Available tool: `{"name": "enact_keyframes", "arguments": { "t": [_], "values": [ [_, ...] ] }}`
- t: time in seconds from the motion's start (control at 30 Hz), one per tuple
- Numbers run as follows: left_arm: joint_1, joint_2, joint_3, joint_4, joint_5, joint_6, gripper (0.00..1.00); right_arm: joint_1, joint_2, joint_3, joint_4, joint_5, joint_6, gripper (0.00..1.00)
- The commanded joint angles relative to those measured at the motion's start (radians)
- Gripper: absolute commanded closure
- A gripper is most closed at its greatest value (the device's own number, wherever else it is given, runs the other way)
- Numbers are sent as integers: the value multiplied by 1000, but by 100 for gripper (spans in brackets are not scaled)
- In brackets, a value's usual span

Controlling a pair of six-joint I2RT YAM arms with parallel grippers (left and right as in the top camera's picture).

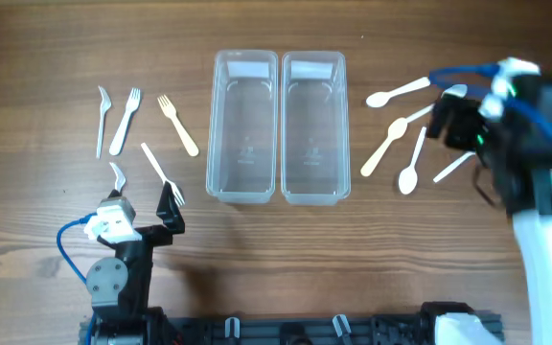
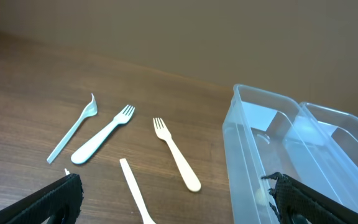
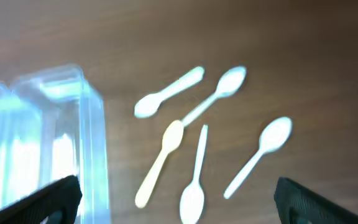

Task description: Pack container

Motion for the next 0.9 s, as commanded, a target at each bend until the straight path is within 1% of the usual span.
{"name": "enact_keyframes", "arguments": {
  "t": [0.0, 0.1, 0.17, 0.23, 0.27, 0.3, 0.43, 0.53, 0.57, 0.7, 0.8, 0.87],
  "values": [
    [8, -7, -5, 0, 8, 16, 0, -3, 197, 35, -44, -62, 13, 0],
    [8, -7, -5, 0, 8, 16, 0, -3, 322, 32, -73, -62, 10, 0],
    [8, -7, -5, 0, 8, 16, 0, -3, 401, 9, -89, -62, -36, 24],
    [8, -7, -5, 0, 8, 16, 0, -3, 447, -2, -97, -46, -36, 48],
    [8, -7, -5, 0, 8, 16, 0, -3, 474, -16, -93, -43, -22, 56],
    [8, -7, -5, 0, 8, 16, 0, -3, 492, -33, -85, -28, 15, 56],
    [8, -7, -5, 0, 8, 16, 0, -3, 541, -124, 2, -18, 67, 60],
    [8, -7, -5, 0, 8, 16, 0, -3, 541, -171, 47, 32, 105, 57],
    [8, -7, -5, 0, 8, 16, 0, -3, 541, -192, 79, 37, 105, 54],
    [8, -7, -5, 0, 8, 16, 0, -3, 541, -283, 217, 36, 104, 50],
    [8, -7, -5, 0, 8, 16, 0, -3, 541, -344, 331, 36, 122, 50],
    [8, -7, -5, 0, 8, 16, 0, -3, 541, -352, 368, 36, 124, 50]
  ]
}}
